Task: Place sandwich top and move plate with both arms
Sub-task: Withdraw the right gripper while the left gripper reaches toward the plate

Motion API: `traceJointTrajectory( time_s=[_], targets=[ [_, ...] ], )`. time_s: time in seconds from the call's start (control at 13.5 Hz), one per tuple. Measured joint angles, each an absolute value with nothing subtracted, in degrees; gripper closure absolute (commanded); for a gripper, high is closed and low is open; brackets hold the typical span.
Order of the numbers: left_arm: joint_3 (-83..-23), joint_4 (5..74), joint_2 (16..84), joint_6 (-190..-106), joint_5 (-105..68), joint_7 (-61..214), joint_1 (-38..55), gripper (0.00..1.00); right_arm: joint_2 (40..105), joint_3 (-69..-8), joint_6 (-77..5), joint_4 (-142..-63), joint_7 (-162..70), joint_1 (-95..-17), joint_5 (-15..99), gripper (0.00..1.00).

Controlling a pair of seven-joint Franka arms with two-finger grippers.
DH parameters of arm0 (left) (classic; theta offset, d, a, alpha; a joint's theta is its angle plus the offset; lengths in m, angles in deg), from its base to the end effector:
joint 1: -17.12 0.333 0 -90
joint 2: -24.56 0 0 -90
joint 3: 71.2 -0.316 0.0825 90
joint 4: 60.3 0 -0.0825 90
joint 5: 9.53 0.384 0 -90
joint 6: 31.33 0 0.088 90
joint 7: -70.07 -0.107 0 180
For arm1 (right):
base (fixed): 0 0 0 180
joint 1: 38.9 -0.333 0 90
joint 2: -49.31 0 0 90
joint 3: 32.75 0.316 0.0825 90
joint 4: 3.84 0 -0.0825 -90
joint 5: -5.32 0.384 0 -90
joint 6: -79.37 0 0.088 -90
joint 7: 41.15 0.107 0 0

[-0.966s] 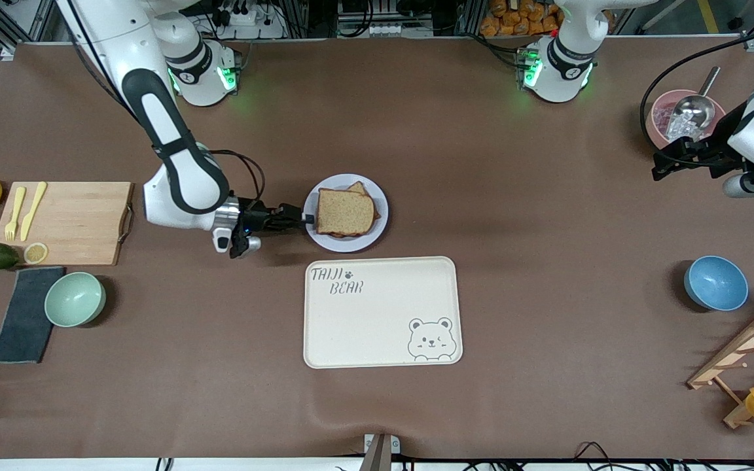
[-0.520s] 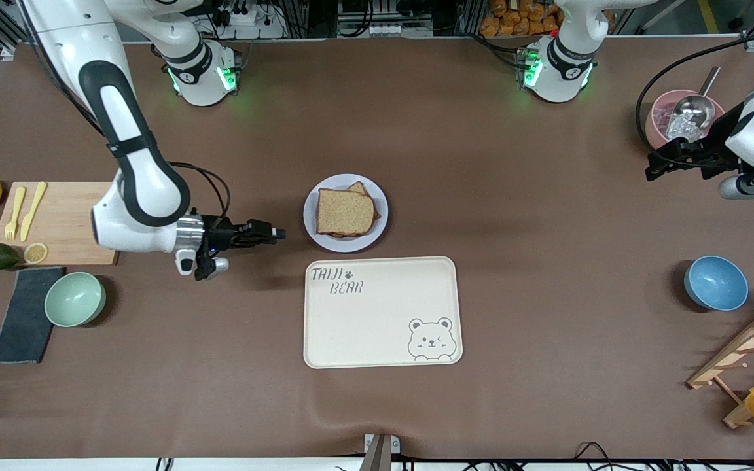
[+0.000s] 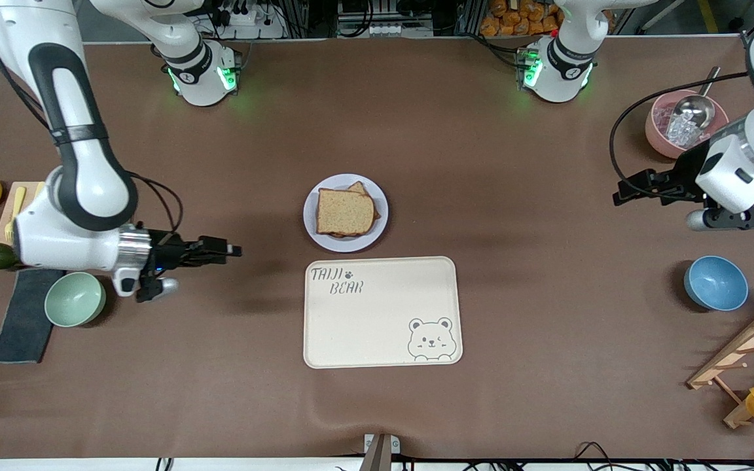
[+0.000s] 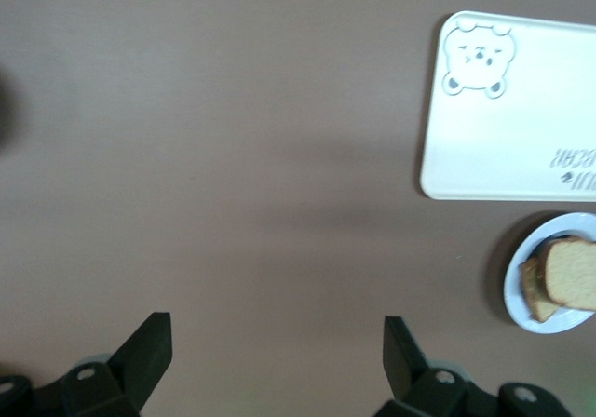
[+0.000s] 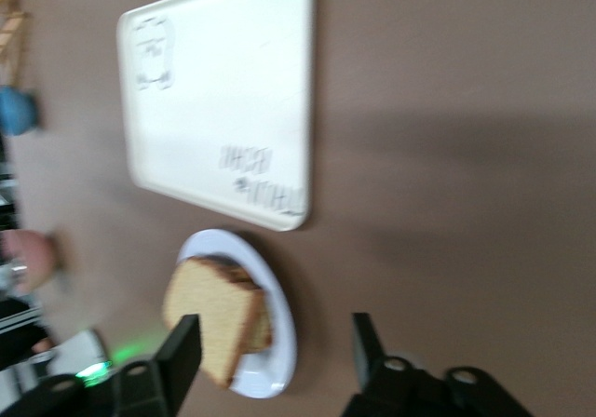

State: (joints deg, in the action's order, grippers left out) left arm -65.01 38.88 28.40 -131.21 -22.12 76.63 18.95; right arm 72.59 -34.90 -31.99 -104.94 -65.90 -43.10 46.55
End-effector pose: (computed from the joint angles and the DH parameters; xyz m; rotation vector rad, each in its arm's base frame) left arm 0.5756 -0.0621 0.5275 2.9207 0.1201 -0.1105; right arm 0.6331 0.0692 0.3312 -2.4852 -0.1490 0.1139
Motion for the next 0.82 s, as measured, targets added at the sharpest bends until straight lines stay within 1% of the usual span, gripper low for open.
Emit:
traceJointTrajectory(
  time_s=[0.22,0.37,0.67,0.82],
  targets=[
    [-64.80,44.03,29.14,-137.65,-24.91,76.26,18.80,0.00,71.91,-37.37,-31.66,-100.15,-65.46,-41.94,36.73,0.00],
    [-64.23,46.72,29.62,-140.58,-25.50,75.27,18.75,0.00,71.15,-37.49,-29.08,-96.06,-65.23,-40.49,30.05,0.00],
    [-63.88,50.86,31.95,-146.06,-32.87,66.98,18.84,0.00,68.61,-37.61,-16.24,-85.22,-61.90,-39.58,19.14,0.00],
    [-63.89,52.42,33.57,-147.89,-36.25,62.04,18.95,0.00,66.65,-37.59,-10.60,-81.35,-60.22,-39.59,14.72,0.00]
  ],
)
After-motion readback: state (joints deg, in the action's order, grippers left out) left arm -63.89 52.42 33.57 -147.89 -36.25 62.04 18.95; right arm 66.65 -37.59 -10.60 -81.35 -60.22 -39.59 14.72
